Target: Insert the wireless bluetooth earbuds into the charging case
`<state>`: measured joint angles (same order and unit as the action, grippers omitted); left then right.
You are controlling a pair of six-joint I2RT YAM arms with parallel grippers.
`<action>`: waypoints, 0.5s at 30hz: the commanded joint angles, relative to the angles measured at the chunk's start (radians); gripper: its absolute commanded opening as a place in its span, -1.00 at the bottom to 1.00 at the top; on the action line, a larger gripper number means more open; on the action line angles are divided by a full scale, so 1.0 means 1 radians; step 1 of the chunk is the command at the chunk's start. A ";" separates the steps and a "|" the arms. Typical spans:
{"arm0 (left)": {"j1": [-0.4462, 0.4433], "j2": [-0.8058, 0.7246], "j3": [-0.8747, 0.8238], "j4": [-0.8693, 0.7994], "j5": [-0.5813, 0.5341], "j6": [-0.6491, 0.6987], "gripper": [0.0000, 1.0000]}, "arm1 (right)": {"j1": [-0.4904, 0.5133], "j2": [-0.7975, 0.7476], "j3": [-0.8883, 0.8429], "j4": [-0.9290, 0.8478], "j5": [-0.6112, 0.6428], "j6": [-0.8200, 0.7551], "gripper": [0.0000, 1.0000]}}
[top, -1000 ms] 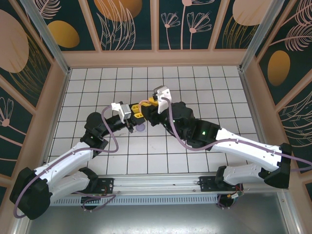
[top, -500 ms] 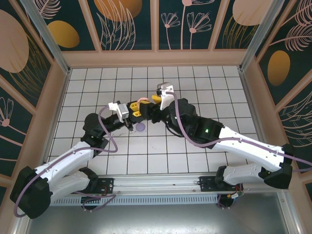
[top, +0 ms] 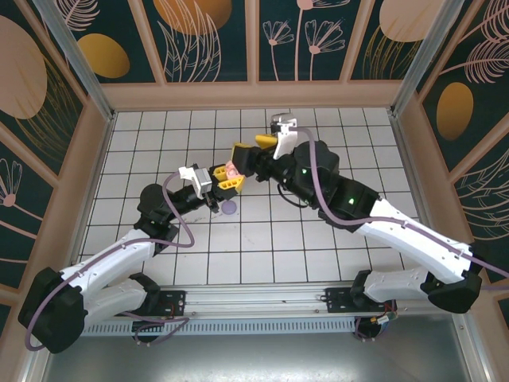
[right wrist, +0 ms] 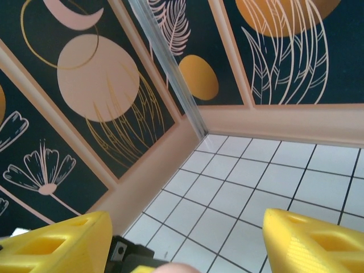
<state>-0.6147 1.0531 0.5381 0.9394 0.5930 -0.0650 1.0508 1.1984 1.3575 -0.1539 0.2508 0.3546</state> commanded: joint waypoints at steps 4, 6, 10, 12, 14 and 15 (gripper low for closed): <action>-0.004 0.001 0.020 0.055 -0.004 -0.016 -1.00 | -0.041 -0.018 0.025 -0.045 -0.055 0.035 0.40; -0.005 -0.001 0.022 0.053 -0.003 -0.013 -1.00 | -0.046 -0.023 0.012 -0.049 -0.055 0.048 0.32; -0.005 -0.005 0.030 0.046 0.000 -0.009 -1.00 | -0.058 -0.034 -0.014 -0.067 -0.045 0.059 -0.08; -0.005 -0.007 0.034 0.041 0.001 -0.007 -1.00 | -0.068 -0.038 -0.028 -0.079 -0.044 0.066 -0.33; -0.004 -0.010 0.037 0.038 0.002 -0.007 -1.00 | -0.079 -0.043 -0.045 -0.088 -0.054 0.074 -0.53; -0.005 -0.011 0.037 0.038 0.002 -0.006 -1.00 | -0.084 -0.046 -0.054 -0.090 -0.056 0.079 -0.60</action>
<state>-0.6147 1.0538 0.5411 0.9394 0.5930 -0.0650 0.9806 1.1805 1.3262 -0.2214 0.2070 0.4156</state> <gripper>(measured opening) 0.227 0.216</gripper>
